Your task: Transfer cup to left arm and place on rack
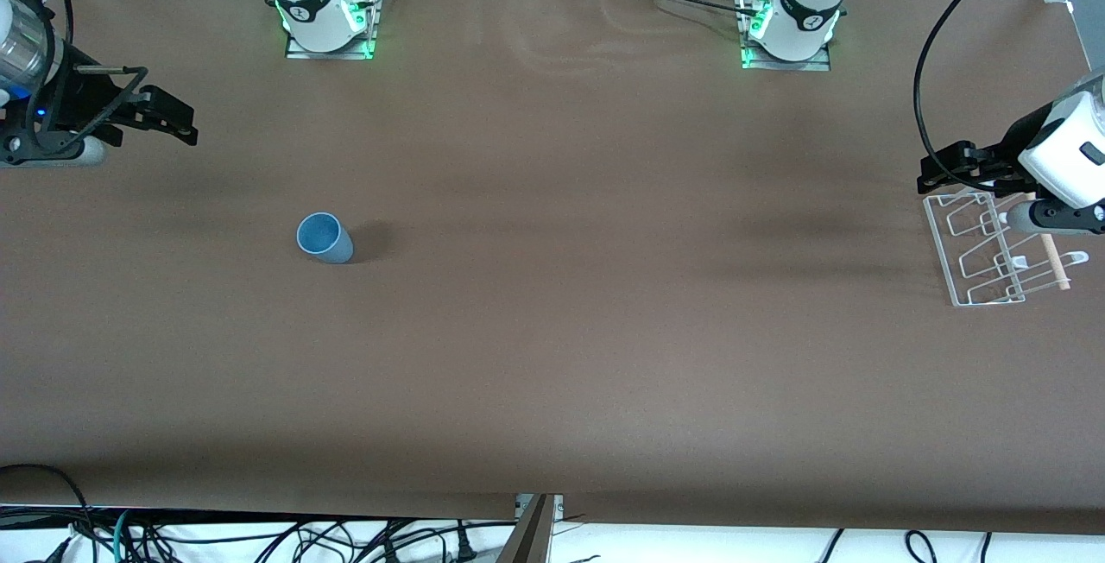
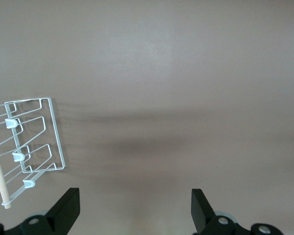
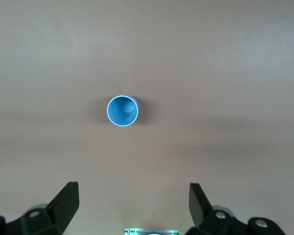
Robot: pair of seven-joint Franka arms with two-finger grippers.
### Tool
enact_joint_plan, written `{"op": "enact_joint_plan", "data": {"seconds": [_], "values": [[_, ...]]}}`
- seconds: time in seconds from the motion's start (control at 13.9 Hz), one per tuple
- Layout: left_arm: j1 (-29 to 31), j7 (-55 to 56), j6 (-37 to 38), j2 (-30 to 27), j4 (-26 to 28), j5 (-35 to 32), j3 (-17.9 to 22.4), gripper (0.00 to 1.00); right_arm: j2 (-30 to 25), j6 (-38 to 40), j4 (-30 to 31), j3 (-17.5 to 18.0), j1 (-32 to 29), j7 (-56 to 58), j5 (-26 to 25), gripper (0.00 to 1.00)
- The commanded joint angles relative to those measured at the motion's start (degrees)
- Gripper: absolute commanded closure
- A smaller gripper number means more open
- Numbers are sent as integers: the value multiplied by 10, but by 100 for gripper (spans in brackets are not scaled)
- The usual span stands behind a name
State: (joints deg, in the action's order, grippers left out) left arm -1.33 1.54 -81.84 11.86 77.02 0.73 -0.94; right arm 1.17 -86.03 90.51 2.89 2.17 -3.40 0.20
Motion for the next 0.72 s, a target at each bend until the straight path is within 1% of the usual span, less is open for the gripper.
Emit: {"op": "enact_joint_plan", "data": {"seconds": [0.0,0.51,0.65], "values": [[4,-1,9,11,-23,10,1,0,-15,0,20,12,-11,1,4,1],[9,-2,12,15,-32,10,3,0,-20,3,20,12,-11,28,-2,1],[19,-3,10,18,-33,11,5,0,-18,2,20,12,-11,67,-3,1]]}}
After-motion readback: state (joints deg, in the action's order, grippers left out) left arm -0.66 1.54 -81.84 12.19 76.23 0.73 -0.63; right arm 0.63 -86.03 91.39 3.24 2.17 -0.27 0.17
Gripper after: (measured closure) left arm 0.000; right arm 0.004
